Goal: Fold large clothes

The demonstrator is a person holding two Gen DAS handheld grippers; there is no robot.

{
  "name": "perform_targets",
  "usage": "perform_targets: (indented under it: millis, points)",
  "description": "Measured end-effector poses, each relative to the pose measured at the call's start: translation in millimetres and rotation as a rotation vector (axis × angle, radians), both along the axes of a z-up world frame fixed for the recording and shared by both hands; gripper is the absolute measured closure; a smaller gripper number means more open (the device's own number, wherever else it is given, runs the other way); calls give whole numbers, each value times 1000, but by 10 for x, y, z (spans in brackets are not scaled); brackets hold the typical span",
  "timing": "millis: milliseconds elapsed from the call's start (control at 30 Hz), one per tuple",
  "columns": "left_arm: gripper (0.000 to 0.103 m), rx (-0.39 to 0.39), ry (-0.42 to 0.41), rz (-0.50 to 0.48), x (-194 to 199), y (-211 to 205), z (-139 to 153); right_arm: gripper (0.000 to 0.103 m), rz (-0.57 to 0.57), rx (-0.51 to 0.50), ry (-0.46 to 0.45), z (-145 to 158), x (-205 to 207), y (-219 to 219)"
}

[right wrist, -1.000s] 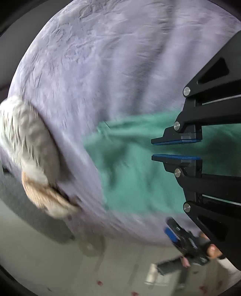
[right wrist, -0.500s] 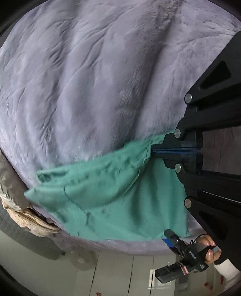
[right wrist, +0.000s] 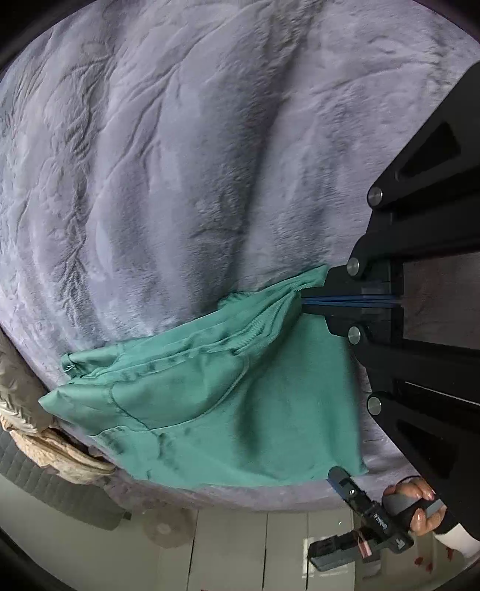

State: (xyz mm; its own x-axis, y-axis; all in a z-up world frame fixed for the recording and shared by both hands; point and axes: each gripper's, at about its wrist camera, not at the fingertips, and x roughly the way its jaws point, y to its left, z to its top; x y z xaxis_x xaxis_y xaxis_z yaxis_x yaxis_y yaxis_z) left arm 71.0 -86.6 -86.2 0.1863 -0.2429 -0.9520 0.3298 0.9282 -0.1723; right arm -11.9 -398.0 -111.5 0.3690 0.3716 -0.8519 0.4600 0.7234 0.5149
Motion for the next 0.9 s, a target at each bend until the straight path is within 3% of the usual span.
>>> perform_targets:
  millis: [133,367,400,467,500,533,700,900]
  points:
    - [0,29,18,14,-56,59,95,95,4,-12,79,40,-69,16]
    - [0,92,6,30,-124,112,268,95,-12,19,77,256,-252,12]
    - [0,100,5,31,-129,109,282,92,-12,20,76,281,-221,16]
    - [0,119,10,35,-148,105,307,74,-7,9,76,333,-210,60]
    - [0,124,12,40,-153,98,313,55,-5,3,77,344,-183,92]
    - [0,129,15,47,-151,76,314,48,-3,-4,73,371,-167,106]
    - [0,147,3,61,-152,23,346,41,19,-5,61,465,-113,171]
    - [0,157,7,67,-124,6,338,24,35,3,52,471,-30,206]
